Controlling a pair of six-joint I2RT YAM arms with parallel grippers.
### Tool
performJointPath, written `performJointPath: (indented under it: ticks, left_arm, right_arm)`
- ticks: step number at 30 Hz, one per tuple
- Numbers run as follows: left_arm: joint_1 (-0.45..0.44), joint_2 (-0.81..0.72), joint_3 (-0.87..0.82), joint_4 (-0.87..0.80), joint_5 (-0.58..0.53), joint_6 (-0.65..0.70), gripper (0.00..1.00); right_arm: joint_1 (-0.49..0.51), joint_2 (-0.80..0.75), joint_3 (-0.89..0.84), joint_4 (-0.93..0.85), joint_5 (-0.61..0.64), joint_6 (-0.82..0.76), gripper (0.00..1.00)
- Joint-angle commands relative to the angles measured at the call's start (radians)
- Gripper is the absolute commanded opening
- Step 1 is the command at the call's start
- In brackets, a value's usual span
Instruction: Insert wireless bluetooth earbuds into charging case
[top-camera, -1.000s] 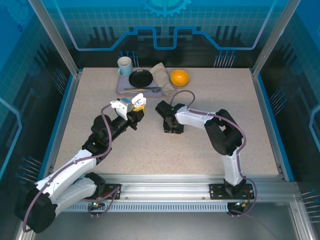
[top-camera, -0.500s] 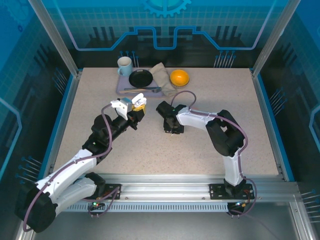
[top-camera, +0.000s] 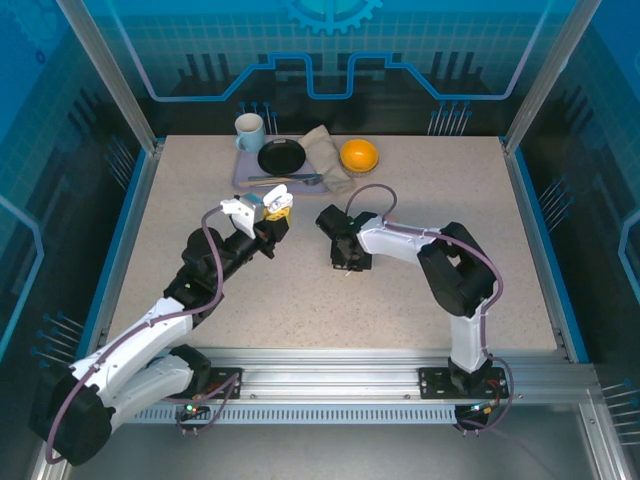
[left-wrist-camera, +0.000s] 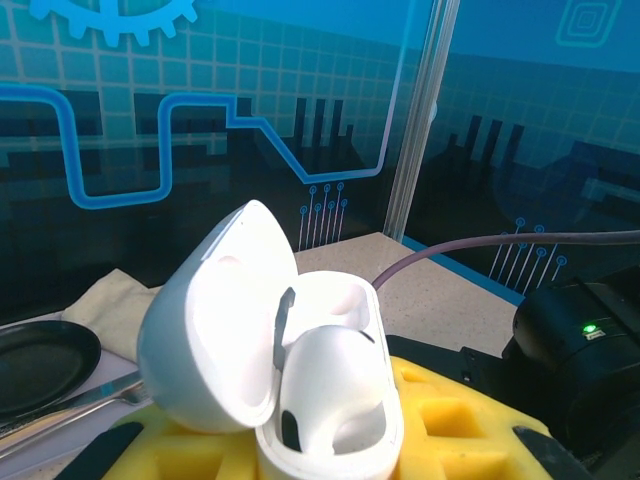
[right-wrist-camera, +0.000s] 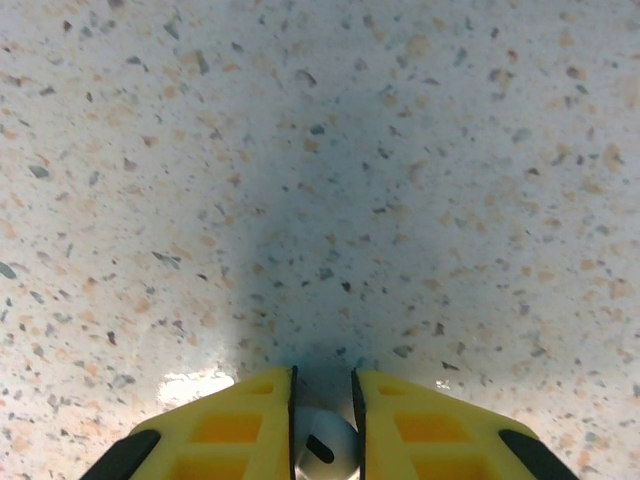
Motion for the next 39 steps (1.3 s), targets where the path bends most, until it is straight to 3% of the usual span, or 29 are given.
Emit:
performJointPath:
  ticks: [1,12,17,19,27,34,39]
  left_arm:
    - [0.008,0.001,0.042,0.004,0.023,-0.005,0.0]
    - [0.008,0.007,0.04,-0.005,0.032,-0.01,0.0]
    - [0.007,0.009,0.039,-0.002,0.033,-0.016,0.0]
    - [0.008,0.009,0.037,0.002,0.032,-0.015,0.0]
    - [0.008,0.012,0.039,0.004,0.037,-0.019,0.0]
    - [0.007,-0.003,0.025,0.009,0.034,-0.027,0.0]
    - [0.009,-0.006,0.024,0.009,0.033,-0.026,0.0]
  right_arm:
    - [0.0,-0.052,-0.017,-0.04,0.015,-0.01,0.2]
    - [-0.002,-0.128,-0.044,-0.044,0.045,-0.035,0.24]
    - [0.003,-0.128,-0.058,-0.088,0.045,0.059,0.5]
    - [0.007,-0.145,-0.076,-0.076,0.04,0.097,0.53]
    - [0.014,-0.129,-0.064,-0.124,0.064,0.15,0.55]
    - [0.063,-0.166,-0.107,-0.125,0.048,0.407,0.6]
    - [0.094,-0.15,-0.108,-0.076,0.014,0.502,0.6]
